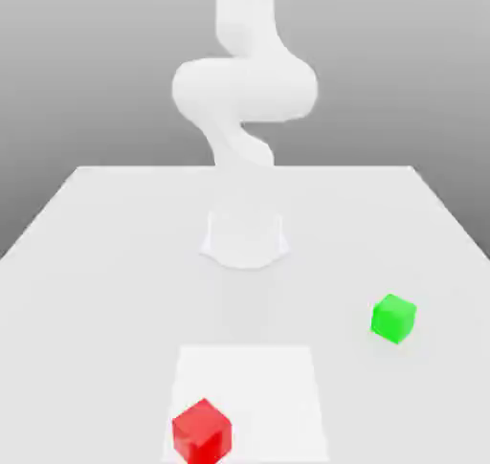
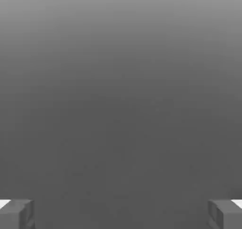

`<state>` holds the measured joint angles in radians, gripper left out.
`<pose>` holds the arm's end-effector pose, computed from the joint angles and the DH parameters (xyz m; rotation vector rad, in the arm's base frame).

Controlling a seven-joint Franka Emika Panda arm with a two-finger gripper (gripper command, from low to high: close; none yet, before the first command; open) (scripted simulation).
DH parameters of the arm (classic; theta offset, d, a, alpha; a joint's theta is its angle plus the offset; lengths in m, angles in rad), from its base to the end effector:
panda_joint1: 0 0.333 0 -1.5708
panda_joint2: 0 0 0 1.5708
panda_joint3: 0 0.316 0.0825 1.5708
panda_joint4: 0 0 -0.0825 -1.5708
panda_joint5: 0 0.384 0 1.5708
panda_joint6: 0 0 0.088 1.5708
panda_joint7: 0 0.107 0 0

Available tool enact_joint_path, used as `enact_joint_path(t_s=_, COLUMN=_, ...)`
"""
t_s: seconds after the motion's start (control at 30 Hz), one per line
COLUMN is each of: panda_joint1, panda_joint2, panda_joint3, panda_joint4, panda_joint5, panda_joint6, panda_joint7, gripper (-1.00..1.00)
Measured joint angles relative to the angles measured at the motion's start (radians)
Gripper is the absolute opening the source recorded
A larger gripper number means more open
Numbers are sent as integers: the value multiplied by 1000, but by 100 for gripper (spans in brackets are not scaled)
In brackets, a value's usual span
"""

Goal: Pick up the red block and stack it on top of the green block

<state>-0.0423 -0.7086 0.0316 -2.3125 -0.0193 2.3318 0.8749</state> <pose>0.3805 -0.0003 0.6749 -2.4565 1.1525 -0.9622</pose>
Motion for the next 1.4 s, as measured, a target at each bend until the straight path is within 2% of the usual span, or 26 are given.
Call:
enact_joint_path(t_s=0.3, panda_joint1=-127, panda_joint2=334, panda_joint3=88, panda_joint4=-45, panda_joint5=-82, panda_joint6=115, panda_joint7=281, gripper=0)
enact_joint_path(t_s=0.53, panda_joint1=-175, panda_joint2=589, panda_joint3=102, panda_joint4=-80, panda_joint5=-131, panda_joint6=202, panda_joint7=485, gripper=0)
enact_joint_path(t_s=0.7, panda_joint1=-195, panda_joint2=765, panda_joint3=96, panda_joint4=-106, panda_joint5=-120, panda_joint6=269, panda_joint7=599, gripper=0)
enact_joint_path(t_s=0.87, panda_joint1=-198, panda_joint2=933, panda_joint3=95, panda_joint4=-128, panda_joint5=-60, panda_joint6=345, panda_joint7=667, gripper=0)
enact_joint_path(t_s=1.0, panda_joint1=-178, panda_joint2=1077, panda_joint3=68, panda_joint4=-111, panda_joint5=-83, panda_joint6=458, panda_joint7=698, gripper=0)
enact_joint_path(t_s=1.03, panda_joint1=-172, panda_joint2=1103, panda_joint3=61, panda_joint4=-107, panda_joint5=-89, panda_joint6=480, panda_joint7=703, gripper=-100)
enact_joint_path(t_s=1.23, panda_joint1=-171, panda_joint2=1116, panda_joint3=59, panda_joint4=-105, panda_joint5=-93, panda_joint6=492, panda_joint7=705, gripper=-100)
enact_joint_path(t_s=1.4, panda_joint1=-193, panda_joint2=981, panda_joint3=88, panda_joint4=-127, panda_joint5=-56, panda_joint6=380, panda_joint7=678, gripper=-100)
